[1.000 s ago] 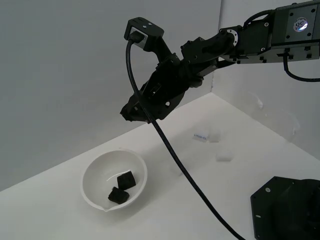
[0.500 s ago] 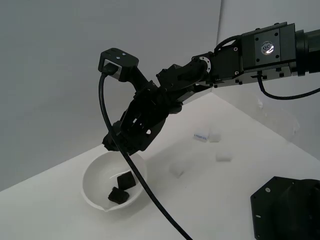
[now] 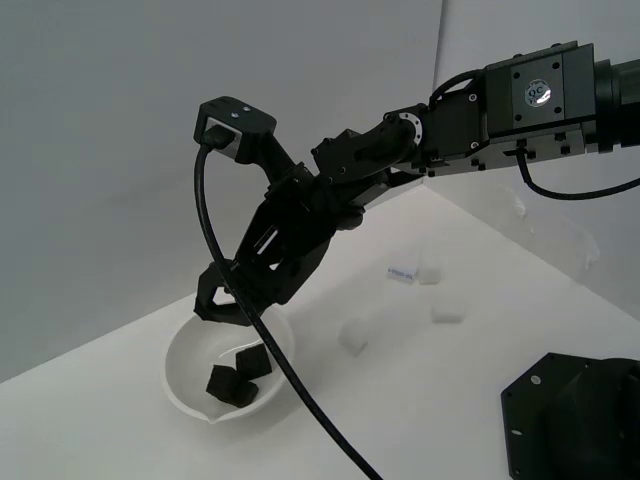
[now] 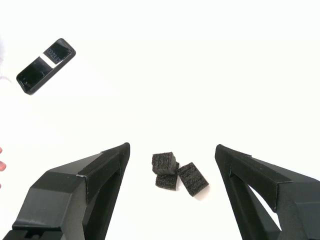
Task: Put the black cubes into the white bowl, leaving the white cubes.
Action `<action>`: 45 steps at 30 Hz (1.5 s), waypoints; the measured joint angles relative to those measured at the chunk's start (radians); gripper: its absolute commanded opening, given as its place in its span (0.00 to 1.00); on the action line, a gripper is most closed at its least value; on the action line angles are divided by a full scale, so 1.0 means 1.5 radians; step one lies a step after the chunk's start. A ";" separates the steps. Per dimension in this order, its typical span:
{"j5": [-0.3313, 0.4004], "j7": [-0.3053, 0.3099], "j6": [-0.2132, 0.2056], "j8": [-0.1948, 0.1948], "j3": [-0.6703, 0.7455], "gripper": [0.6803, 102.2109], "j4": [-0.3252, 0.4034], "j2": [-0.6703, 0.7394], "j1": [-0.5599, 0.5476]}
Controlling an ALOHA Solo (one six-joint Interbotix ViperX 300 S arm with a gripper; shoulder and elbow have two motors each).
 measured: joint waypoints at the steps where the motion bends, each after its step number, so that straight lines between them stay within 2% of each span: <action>1: 0.002 0.000 0.000 0.001 0.003 0.97 0.003 0.004 0.003; 6: 0.031 -0.005 -0.001 0.001 0.045 0.95 0.032 0.045 0.050; 8: 0.047 -0.007 0.004 0.006 0.077 0.86 0.046 0.077 0.081; 10: 0.060 -0.008 0.005 0.009 0.106 0.66 0.060 0.104 0.112; 15: 0.088 -0.008 0.006 0.038 0.180 0.05 0.087 0.177 0.178; 16: 0.093 -0.009 0.006 0.045 0.193 0.02 0.092 0.190 0.191; 19: 0.116 -0.009 0.006 0.045 0.230 0.02 0.116 0.226 0.226; 27: 0.175 0.000 0.006 0.093 0.325 0.02 0.176 0.324 0.307; 32: 0.220 0.011 0.011 0.093 0.407 0.02 0.220 0.402 0.354; 35: 0.243 0.007 0.029 0.093 0.459 0.02 0.243 0.455 0.357; 39: 0.284 0.012 0.031 0.093 0.503 0.02 0.285 0.499 0.363; 45: 0.310 0.012 0.035 0.093 0.588 0.02 0.310 0.583 0.369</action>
